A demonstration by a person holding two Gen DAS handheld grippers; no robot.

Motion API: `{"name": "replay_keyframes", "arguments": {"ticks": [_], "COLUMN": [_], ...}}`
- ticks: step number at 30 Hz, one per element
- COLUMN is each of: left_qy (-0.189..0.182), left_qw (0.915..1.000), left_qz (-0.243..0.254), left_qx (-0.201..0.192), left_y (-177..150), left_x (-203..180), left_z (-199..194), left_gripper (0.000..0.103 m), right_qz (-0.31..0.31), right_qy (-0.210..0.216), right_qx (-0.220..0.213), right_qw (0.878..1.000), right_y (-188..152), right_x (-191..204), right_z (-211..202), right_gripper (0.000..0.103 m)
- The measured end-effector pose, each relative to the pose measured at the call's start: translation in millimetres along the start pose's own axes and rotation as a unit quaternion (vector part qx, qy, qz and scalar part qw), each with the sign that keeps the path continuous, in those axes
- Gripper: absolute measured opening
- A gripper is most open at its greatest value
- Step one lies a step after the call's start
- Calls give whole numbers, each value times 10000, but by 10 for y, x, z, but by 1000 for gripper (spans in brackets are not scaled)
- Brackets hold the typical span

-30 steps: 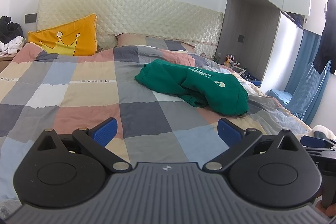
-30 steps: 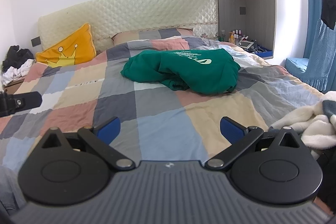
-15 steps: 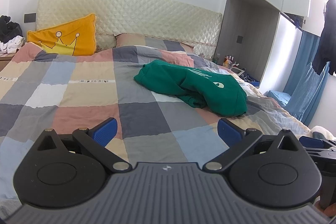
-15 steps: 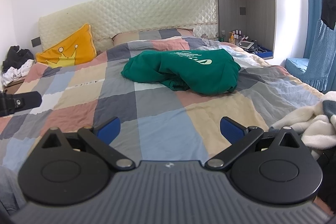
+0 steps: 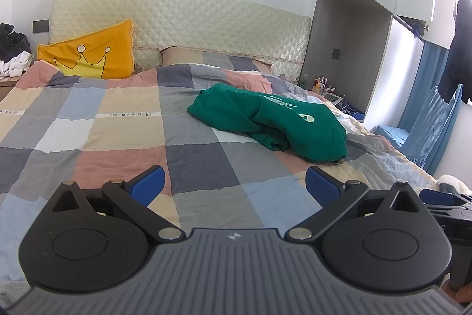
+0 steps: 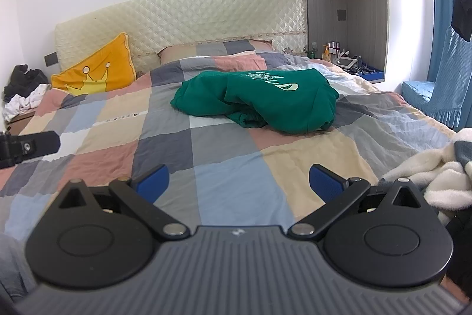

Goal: Fold large clothes

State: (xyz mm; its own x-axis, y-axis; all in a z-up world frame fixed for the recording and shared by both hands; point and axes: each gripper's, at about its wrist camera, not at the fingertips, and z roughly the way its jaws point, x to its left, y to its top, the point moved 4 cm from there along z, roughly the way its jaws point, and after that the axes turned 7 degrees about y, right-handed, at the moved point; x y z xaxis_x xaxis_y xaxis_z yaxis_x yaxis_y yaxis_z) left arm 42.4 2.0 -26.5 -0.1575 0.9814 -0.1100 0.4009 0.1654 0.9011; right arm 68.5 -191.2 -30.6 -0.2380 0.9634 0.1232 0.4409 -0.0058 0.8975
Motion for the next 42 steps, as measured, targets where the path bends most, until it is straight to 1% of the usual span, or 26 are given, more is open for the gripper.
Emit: {"name": "replay_keyframes", "arguments": {"ticks": [21, 28, 34, 37, 40, 42], "left_qy": [12, -3, -122, -162, -47, 6], "left_qw": [10000, 9999, 9999, 9997, 9994, 9992], "left_qz": [39, 43, 31, 85, 286, 357], "left_qx": [37, 107, 104, 153, 175, 180], "left_y": [8, -56, -31, -3, 38, 61], "left_x": [-28, -16, -24, -24, -51, -65], "left_z": [14, 84, 233, 395, 583, 702], "left_gripper": [103, 103, 103, 103, 103, 103], "right_qz": [35, 64, 108, 116, 84, 130], "right_qy": [-27, -82, -128, -194, -309, -314], "right_qx": [52, 92, 70, 38, 32, 73], "right_qw": [10000, 9999, 9998, 9997, 9995, 9994], "right_y": [-23, -77, -77, -53, -9, 23], "right_x": [-13, -50, -96, -132, -182, -218], "right_z": [37, 100, 265, 419, 604, 715], "right_gripper": [103, 103, 103, 103, 103, 103]}}
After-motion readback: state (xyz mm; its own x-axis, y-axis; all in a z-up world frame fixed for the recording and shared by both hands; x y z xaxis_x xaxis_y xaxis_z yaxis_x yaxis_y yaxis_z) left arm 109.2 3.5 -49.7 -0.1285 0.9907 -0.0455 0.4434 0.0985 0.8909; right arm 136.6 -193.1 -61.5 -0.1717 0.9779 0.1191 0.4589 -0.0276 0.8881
